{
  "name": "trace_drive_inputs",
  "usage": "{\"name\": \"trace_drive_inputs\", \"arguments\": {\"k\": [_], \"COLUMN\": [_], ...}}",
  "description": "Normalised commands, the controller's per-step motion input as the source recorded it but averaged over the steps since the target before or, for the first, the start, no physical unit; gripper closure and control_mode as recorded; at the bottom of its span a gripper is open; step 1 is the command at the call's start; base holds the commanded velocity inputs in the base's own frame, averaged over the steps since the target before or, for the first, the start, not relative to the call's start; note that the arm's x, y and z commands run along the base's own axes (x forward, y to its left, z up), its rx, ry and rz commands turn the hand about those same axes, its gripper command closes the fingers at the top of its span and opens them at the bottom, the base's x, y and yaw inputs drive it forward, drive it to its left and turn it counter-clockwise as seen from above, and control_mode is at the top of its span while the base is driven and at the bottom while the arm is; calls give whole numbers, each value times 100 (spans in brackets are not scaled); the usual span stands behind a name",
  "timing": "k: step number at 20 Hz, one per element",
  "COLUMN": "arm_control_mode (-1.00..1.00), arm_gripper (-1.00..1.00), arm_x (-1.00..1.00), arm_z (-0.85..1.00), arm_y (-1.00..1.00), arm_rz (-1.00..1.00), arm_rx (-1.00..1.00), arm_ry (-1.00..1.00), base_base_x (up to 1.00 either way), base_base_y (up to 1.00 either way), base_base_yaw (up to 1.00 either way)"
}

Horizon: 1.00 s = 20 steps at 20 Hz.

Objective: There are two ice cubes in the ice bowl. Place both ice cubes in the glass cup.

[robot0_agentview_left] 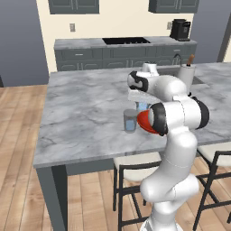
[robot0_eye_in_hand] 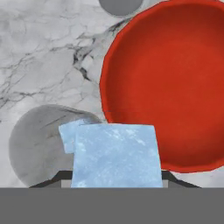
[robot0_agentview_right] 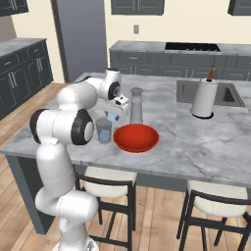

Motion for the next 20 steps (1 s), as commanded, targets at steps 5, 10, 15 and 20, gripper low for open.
{"name": "trace_drive_inputs", "arguments": {"k": [5, 10, 15, 20], "arm_control_mode": [-100, -100, -100, -100], "arm_gripper": [100, 100, 100, 100], "arm_x": [0, 17, 36, 22], "arm_z": [1, -3, -7, -17], "arm_y": [65, 1, 0, 6], "arm_rz": [0, 0, 0, 0], "arm_rx": [1, -1, -1, -1], "arm_ry": [11, 0, -4, -3], "base_base_x": [0, 0, 0, 0], "base_base_y": [0, 0, 0, 0], "base_base_yaw": [0, 0, 0, 0]}}
